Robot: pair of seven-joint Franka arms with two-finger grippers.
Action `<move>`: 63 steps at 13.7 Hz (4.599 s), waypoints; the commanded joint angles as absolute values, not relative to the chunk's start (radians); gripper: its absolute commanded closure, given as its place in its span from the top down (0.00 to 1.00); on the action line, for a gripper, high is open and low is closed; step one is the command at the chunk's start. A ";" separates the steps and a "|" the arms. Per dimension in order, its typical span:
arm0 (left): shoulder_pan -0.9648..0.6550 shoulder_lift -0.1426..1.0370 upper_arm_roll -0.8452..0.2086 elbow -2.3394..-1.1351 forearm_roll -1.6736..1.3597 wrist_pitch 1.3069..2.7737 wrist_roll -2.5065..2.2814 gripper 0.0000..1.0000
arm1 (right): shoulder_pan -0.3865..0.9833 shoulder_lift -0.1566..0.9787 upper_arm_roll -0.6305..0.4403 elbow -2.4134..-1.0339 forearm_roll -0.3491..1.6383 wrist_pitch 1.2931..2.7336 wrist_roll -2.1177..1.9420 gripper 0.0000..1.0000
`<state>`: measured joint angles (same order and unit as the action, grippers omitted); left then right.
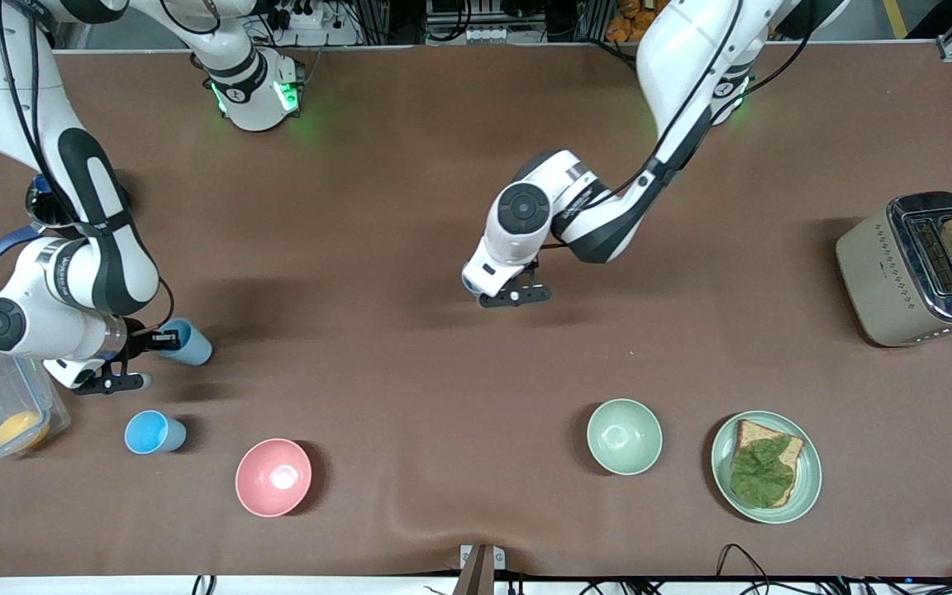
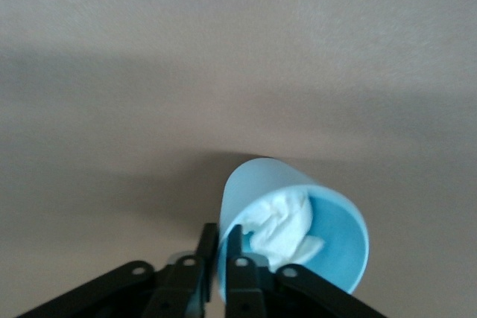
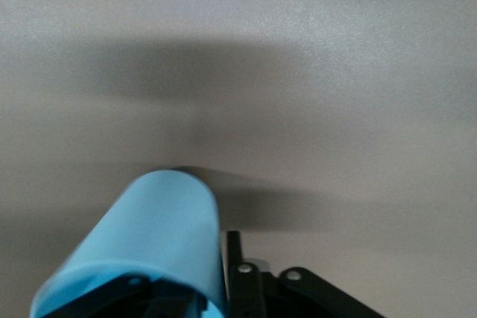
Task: Stack blue cups with both arms
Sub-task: 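Set the tissue cup mid-table with the left gripper while the right gripper lifts the cup, then lower the blue cup into the tissue cup with the right gripper while the left withdraws, then open the right gripper and lift it off the stacked cups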
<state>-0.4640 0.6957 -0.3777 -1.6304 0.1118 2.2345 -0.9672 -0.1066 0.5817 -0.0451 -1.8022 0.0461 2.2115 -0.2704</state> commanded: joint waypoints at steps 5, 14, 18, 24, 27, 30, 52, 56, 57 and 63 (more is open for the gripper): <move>-0.419 0.606 -0.368 -1.585 0.141 2.192 -0.985 1.00 | -0.092 0.542 -0.041 -1.740 0.060 2.048 -0.279 0.00; -0.163 0.246 -0.370 -1.585 0.141 1.847 -0.642 1.00 | 0.058 0.499 -0.037 -1.519 0.171 1.749 -0.170 0.00; -0.043 0.166 -0.315 -1.585 0.124 1.749 -0.454 1.00 | 0.156 0.457 -0.037 -1.519 0.216 1.668 -0.027 0.00; -0.051 0.101 -0.178 -1.583 0.114 1.718 -0.333 1.00 | 0.492 0.442 -0.041 -1.493 0.331 1.716 0.461 0.00; 0.005 0.101 -0.222 -1.583 0.114 1.717 -0.296 1.00 | 0.619 0.482 -0.043 -1.499 0.315 1.799 0.618 0.00; 0.008 0.098 -0.224 -1.580 0.110 1.710 -0.298 1.00 | 0.656 0.511 -0.043 -1.497 0.293 1.864 0.753 0.00; 0.008 0.091 -0.236 -1.554 0.018 1.647 -0.299 1.00 | 0.784 0.617 -0.046 -1.497 0.249 2.017 1.077 1.00; 0.015 0.089 -0.226 -1.534 0.020 1.632 -0.301 1.00 | 0.729 0.595 -0.048 -1.493 0.250 1.929 1.068 1.00; 0.034 0.089 -0.227 -1.526 0.020 1.617 -0.301 1.00 | 0.692 0.580 -0.048 -1.493 0.249 1.901 1.033 1.00; 0.083 0.089 -0.222 -1.525 0.037 1.614 -0.301 1.00 | 0.402 0.517 -0.055 -1.503 0.233 1.822 0.697 1.00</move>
